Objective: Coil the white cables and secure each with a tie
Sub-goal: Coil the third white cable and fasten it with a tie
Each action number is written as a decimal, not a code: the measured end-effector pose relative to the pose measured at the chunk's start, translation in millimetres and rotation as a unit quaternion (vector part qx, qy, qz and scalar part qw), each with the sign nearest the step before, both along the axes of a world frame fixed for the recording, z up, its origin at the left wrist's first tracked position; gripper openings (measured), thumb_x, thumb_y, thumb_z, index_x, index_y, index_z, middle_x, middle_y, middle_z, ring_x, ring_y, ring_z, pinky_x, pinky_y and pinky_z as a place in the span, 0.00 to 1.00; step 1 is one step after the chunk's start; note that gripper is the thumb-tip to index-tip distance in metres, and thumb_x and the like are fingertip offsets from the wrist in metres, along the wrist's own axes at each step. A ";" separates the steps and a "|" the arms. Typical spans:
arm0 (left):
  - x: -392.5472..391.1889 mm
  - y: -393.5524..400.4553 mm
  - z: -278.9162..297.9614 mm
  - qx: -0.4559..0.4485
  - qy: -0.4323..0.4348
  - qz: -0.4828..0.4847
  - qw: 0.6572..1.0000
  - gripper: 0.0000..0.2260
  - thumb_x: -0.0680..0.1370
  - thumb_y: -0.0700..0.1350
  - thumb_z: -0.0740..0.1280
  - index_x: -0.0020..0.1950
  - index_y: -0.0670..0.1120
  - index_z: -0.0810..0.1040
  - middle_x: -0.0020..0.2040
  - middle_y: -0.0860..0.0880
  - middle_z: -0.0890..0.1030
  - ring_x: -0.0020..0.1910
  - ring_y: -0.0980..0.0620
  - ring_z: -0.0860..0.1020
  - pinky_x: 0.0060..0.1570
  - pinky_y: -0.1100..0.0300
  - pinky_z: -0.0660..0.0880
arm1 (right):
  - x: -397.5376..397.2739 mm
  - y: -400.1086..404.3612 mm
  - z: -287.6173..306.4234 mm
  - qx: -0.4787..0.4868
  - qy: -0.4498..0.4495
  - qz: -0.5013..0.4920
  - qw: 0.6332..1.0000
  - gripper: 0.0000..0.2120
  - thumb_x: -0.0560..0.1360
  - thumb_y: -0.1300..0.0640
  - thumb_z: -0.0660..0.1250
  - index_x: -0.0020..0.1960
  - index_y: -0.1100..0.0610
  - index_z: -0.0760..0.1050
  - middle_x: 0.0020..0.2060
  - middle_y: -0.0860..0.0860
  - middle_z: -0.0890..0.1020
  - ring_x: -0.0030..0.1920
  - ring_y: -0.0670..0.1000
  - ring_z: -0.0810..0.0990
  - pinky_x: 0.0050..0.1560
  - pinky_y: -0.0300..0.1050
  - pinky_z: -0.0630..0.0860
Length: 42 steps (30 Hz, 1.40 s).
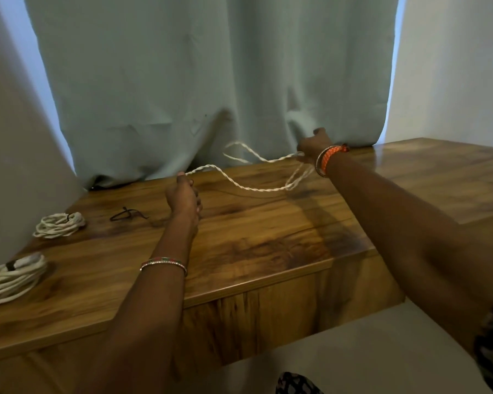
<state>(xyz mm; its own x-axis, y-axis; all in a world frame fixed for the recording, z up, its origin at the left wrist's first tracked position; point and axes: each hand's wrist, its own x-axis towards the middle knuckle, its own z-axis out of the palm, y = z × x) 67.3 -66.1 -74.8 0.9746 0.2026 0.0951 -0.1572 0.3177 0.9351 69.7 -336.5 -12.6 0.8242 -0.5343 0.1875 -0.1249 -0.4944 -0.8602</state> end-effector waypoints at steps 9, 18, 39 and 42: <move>0.1 -7.1 0.3 0.042 -0.029 -0.031 0.998 0.17 0.81 0.53 0.54 0.34 0.49 0.66 0.16 0.56 0.62 0.14 0.59 0.57 0.20 0.73 0.54 | -13.5 27.2 -0.5 -0.178 -0.032 0.082 0.980 0.37 0.74 0.62 0.63 0.77 0.54 0.49 0.75 0.62 0.52 0.75 0.62 0.53 0.73 0.52 0.59; 7.7 -9.2 -2.1 0.045 -0.027 0.024 0.998 0.17 0.82 0.51 0.54 0.34 0.47 0.66 0.24 0.51 0.63 0.15 0.58 0.59 0.19 0.72 0.55 | -28.3 19.2 -62.4 -0.341 -0.007 -0.014 0.940 0.13 0.69 0.58 0.66 0.53 0.59 0.78 0.52 0.59 0.80 0.55 0.61 0.77 0.55 0.50 0.74; 6.5 -15.2 -9.5 0.159 -0.028 -0.071 0.984 0.17 0.83 0.50 0.52 0.36 0.47 0.68 0.25 0.52 0.63 0.16 0.58 0.60 0.19 0.72 0.55 | -58.6 26.2 -76.4 -0.439 -0.030 0.196 0.876 0.24 0.70 0.34 0.57 0.52 0.48 0.80 0.48 0.48 0.84 0.54 0.51 0.77 0.65 0.55 0.60; 5.4 -17.6 -8.5 0.189 -0.051 -0.096 0.976 0.17 0.83 0.50 0.52 0.37 0.47 0.69 0.20 0.54 0.64 0.15 0.59 0.59 0.19 0.72 0.55 | -55.3 37.3 -79.4 -0.509 -0.028 0.216 0.833 0.14 0.71 0.43 0.64 0.50 0.50 0.80 0.45 0.47 0.83 0.52 0.52 0.78 0.63 0.53 0.63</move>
